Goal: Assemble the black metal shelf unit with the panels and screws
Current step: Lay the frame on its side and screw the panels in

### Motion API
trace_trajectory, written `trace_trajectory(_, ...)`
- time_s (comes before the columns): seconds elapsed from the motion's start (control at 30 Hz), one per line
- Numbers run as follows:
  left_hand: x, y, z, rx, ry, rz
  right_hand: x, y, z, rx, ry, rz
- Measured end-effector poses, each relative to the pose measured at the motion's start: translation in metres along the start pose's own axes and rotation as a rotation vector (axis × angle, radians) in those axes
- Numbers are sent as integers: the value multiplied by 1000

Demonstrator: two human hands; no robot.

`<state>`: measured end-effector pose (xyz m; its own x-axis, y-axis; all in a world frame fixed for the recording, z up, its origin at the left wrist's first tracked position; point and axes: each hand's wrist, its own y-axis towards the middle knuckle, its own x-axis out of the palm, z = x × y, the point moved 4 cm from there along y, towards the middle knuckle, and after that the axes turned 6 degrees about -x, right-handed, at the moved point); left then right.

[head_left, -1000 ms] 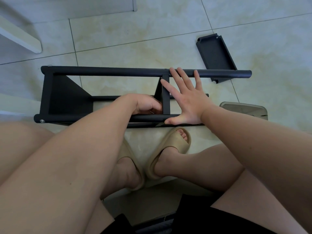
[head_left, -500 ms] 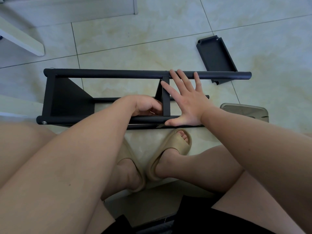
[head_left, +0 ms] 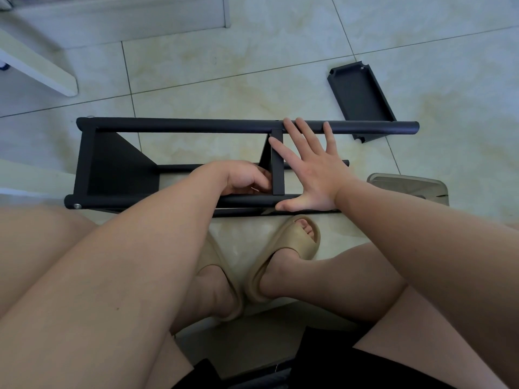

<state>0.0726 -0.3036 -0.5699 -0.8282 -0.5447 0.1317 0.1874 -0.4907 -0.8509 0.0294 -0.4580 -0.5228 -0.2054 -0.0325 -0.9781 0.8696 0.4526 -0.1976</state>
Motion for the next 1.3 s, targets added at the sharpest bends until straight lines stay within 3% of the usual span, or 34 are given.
trace_trajectory(1.3,-1,10,-5,-56,62,-49,-3,5,-2,46,34,-98)
